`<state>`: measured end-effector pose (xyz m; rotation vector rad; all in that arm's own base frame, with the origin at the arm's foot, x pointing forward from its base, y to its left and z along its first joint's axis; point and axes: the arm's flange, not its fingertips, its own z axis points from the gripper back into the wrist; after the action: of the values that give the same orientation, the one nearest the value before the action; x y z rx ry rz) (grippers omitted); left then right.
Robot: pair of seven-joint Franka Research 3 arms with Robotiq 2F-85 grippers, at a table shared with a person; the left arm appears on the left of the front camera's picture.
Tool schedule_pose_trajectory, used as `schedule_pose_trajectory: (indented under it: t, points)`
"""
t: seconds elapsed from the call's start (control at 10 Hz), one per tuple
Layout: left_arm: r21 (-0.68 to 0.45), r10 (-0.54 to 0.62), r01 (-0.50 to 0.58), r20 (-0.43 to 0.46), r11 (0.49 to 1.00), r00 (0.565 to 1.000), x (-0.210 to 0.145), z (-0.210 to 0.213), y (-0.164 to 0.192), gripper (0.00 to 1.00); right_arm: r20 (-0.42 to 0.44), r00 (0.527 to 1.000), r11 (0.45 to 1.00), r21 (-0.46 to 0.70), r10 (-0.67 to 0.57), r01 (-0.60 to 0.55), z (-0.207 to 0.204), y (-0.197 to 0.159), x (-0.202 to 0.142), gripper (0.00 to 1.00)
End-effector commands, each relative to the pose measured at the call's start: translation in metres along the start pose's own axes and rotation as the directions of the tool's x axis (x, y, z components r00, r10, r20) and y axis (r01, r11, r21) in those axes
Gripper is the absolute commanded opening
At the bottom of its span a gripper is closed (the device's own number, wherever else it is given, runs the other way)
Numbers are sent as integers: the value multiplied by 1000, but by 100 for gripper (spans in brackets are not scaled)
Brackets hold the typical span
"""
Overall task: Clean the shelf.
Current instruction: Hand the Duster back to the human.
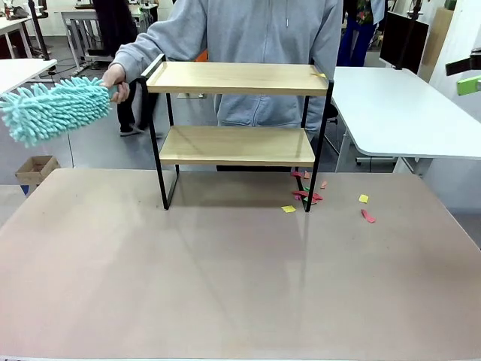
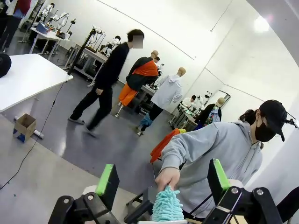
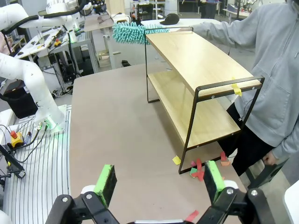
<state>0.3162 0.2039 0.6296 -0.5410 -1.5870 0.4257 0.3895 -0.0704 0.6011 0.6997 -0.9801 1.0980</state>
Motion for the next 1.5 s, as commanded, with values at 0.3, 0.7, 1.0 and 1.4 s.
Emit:
schedule_pose_trajectory:
  t: [0.3, 0.7, 1.0, 1.4]
  points:
    - [3, 3, -3, 7, 1000, 1000, -1, 3, 0, 100, 20, 1000, 1000, 1, 18, -18, 1, -1, 2, 100]
    - [3, 3, -3, 7, 1000, 1000, -1, 3, 0, 100, 20, 1000, 1000, 1, 18, -18, 1, -1, 2, 100]
    - [3, 3, -3, 7, 1000, 1000, -1, 3, 0, 100, 20, 1000, 1000, 1, 18, -18, 1, -1, 2, 100]
    - [3, 3, -3, 7, 1000, 1000, -1, 3, 0, 100, 20, 1000, 1000, 1, 18, -18, 1, -1, 2, 100]
